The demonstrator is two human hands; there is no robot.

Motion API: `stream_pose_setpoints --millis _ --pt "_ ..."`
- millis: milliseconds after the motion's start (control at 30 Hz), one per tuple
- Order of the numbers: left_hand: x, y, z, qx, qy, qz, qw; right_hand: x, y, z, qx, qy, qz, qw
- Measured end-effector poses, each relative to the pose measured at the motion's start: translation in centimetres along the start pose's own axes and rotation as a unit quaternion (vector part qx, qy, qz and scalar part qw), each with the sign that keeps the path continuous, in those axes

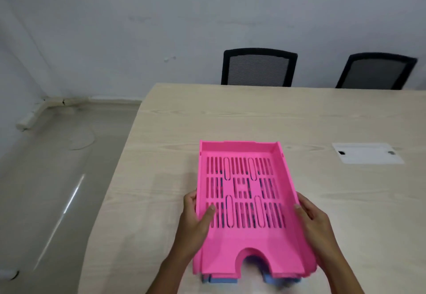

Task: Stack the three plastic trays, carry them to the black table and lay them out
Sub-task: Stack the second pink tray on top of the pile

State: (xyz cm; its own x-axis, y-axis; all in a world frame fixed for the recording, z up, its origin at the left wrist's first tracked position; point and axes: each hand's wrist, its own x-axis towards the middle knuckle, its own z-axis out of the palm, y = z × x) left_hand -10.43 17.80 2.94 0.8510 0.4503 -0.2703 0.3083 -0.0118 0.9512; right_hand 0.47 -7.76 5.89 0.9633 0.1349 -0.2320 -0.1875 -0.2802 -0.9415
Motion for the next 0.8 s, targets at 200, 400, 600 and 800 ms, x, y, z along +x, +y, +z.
stream_pose_setpoints --millis 200,400,600,800 --pt "-0.1 -0.5 2.9 0.037 -0.015 -0.013 0.999 -0.2 1.5 -2.2 0.002 0.008 0.026 1.0" --pt "0.2 -0.9 3.2 0.053 0.008 -0.008 0.999 0.2 2.4 -2.1 0.01 -0.005 0.023 1.0" --pt "0.5 -1.2 2.8 0.039 0.012 -0.012 0.999 0.9 3.2 -1.7 0.026 -0.014 0.03 0.999" --pt "0.2 -1.3 3.3 0.047 0.011 -0.016 0.999 1.5 3.9 -2.4 0.031 -0.011 0.042 0.999"
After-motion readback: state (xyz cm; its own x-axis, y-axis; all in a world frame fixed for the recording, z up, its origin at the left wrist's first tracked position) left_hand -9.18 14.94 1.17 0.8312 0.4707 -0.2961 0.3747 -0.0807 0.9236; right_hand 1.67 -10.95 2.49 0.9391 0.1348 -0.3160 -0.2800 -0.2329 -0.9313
